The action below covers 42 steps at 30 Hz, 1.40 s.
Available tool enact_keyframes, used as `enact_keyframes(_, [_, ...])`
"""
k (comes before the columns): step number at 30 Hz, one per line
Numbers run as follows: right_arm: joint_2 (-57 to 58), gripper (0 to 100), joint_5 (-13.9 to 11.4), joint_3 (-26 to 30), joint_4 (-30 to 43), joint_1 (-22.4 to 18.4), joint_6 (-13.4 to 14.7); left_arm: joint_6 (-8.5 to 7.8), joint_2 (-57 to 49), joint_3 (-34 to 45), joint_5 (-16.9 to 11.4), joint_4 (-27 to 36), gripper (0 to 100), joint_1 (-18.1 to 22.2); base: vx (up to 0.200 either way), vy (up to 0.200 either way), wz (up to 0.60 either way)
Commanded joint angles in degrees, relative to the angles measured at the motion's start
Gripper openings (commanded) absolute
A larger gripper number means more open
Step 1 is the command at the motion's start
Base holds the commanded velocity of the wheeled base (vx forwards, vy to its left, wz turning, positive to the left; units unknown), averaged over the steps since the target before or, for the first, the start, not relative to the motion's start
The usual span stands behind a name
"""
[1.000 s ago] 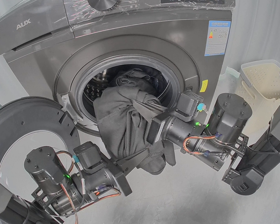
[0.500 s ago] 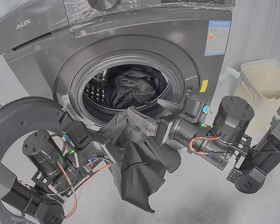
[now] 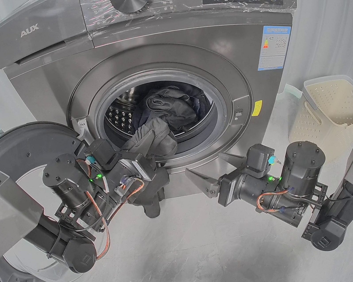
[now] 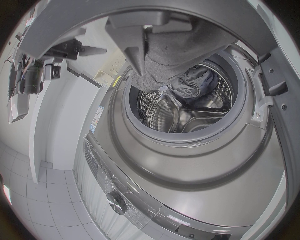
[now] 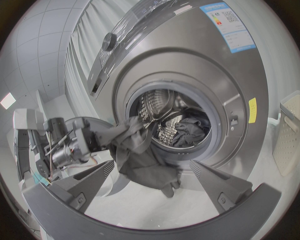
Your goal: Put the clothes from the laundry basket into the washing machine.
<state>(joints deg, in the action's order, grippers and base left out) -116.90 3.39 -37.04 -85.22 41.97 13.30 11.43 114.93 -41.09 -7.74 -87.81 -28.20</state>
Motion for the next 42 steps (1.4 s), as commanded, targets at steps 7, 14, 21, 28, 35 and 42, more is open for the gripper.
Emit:
enact_keyframes(7, [-6.4, 100, -0.2, -3.3, -0.2, 3.6, -1.3, -0.01, 0.6, -2.0, 0.1, -0.4, 0, -0.8, 0.000, 0.000, 0.00])
enact_keyframes(14, [-10.4, 100, -0.3, -7.8, -0.4, 4.2, -2.3, -0.01, 0.4, -3.4, 0.2, -0.4, 0, -1.3, 0.000, 0.000, 0.00])
enact_keyframes(21, [-13.2, 100, -0.4, -14.2, 0.2, 3.7, -2.4, -0.01, 0.6, -3.6, 0.2, -0.4, 0, -2.3, 0.000, 0.000, 0.00])
enact_keyframes(28, [-15.8, 100, -0.4, -19.1, 0.9, 4.1, -2.5, -0.01, 0.3, -3.6, 0.3, -0.4, 0, -2.8, 0.000, 0.000, 0.00])
enact_keyframes(35, [-19.7, 100, -0.4, -23.9, 0.9, 3.6, -2.7, -0.01, 0.2, -3.6, 0.3, -0.4, 0, -2.9, 0.000, 0.000, 0.00])
enact_keyframes(42, [-21.6, 100, -0.2, -29.2, 0.9, 3.4, -2.5, -0.01, 0.2, -3.6, 0.3, -0.4, 0, -2.8, 0.000, 0.000, 0.00])
